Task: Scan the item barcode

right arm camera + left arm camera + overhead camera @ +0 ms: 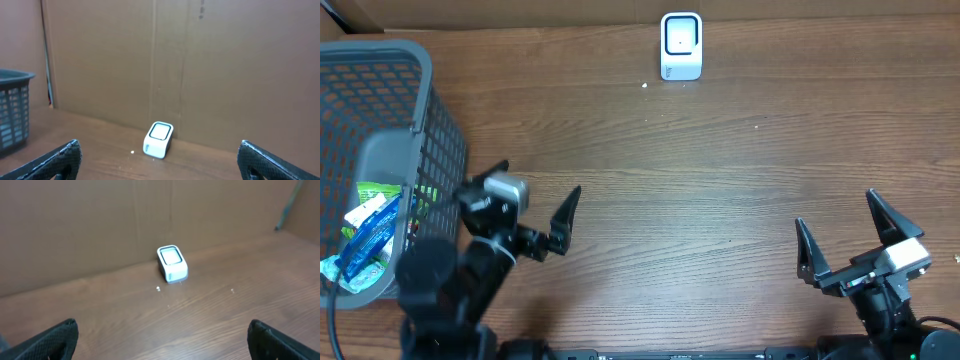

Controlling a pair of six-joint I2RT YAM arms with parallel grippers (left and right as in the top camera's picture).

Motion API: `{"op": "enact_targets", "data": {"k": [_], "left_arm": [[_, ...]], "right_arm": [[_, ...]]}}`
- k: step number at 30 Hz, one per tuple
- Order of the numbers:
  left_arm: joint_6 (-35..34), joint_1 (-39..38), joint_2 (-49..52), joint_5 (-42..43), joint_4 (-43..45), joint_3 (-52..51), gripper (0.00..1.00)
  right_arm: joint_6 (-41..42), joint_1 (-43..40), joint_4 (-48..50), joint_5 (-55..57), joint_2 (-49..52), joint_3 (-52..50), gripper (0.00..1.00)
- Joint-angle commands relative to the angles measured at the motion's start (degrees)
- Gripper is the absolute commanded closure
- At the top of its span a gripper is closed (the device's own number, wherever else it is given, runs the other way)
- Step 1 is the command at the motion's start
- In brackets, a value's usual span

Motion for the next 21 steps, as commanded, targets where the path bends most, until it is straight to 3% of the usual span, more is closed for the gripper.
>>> {"op": "enact_targets", "data": {"k": [1, 9, 16, 21], "left_arm": [[2.47, -0.37, 7.74, 3.28, -5.25, 10.36, 0.00], [2.69, -0.37, 22.95, 3.72, -19.10, 27.76, 0.00], [2.60, -0.37, 27.63, 4.70, -21.88, 28.28, 0.00], [1.62, -0.37, 30.10, 10.54, -21.59, 28.28, 0.01]], "right_arm": [[-2.60, 0.26, -1.66, -2.78, 5.97, 5.53, 0.00], [-4.66, 0.26, -14.40, -7.80, 28.83, 25.24, 0.00], [-5.55, 0.26, -31.58, -9.31, 48.15, 46.03, 0.00], [-2.64, 0.26, -36.57, -15.56, 55.49, 54.14, 0.00]]}}
